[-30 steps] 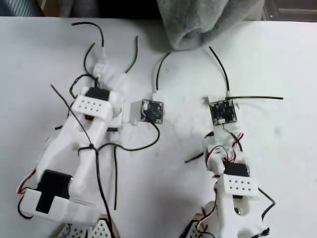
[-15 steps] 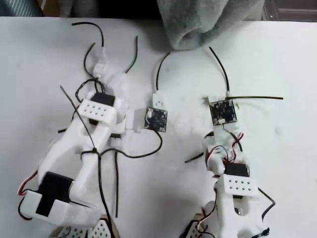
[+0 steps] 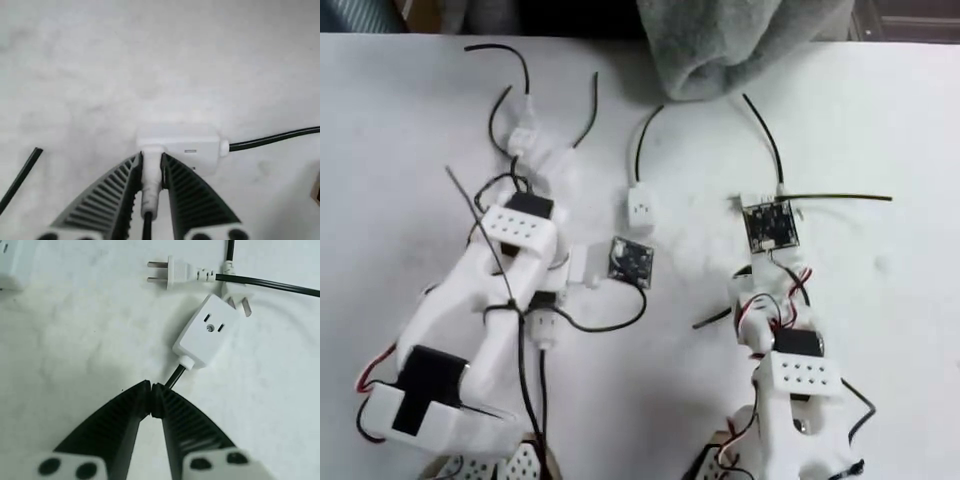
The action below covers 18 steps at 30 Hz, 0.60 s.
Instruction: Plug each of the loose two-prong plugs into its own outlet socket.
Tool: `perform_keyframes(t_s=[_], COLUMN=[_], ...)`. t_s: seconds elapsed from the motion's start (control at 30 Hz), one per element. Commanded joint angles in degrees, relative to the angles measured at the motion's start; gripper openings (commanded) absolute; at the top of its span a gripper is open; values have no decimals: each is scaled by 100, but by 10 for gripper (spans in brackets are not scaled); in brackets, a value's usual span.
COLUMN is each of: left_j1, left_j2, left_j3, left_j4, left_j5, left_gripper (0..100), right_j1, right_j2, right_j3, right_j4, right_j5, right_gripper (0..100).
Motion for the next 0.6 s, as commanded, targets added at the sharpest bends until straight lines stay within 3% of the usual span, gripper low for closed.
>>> perform_keyframes(t_s=[0.0,0.2,0.33,0.43,0.57], left_j1=[-84,-22,-57,-40,-31], left_j2=[75,57,40,40,40], left_j3=[545,484,114,-413,-1327], left_j4=[-554,-835,-747,-352,299], left_j5=[-2171,-1354,-264,475,862], left_gripper=[24,47,190,254,273], right_j1=[13,13,13,13,13], right_j2=[-136,-136,-136,-136,-136], right_j3=[-18,-18,-18,-18,-18], right_j4=[-119,-119,-119,-119,-119], right_j5=[62,62,70,70,70], right_gripper=[21,21,21,21,21])
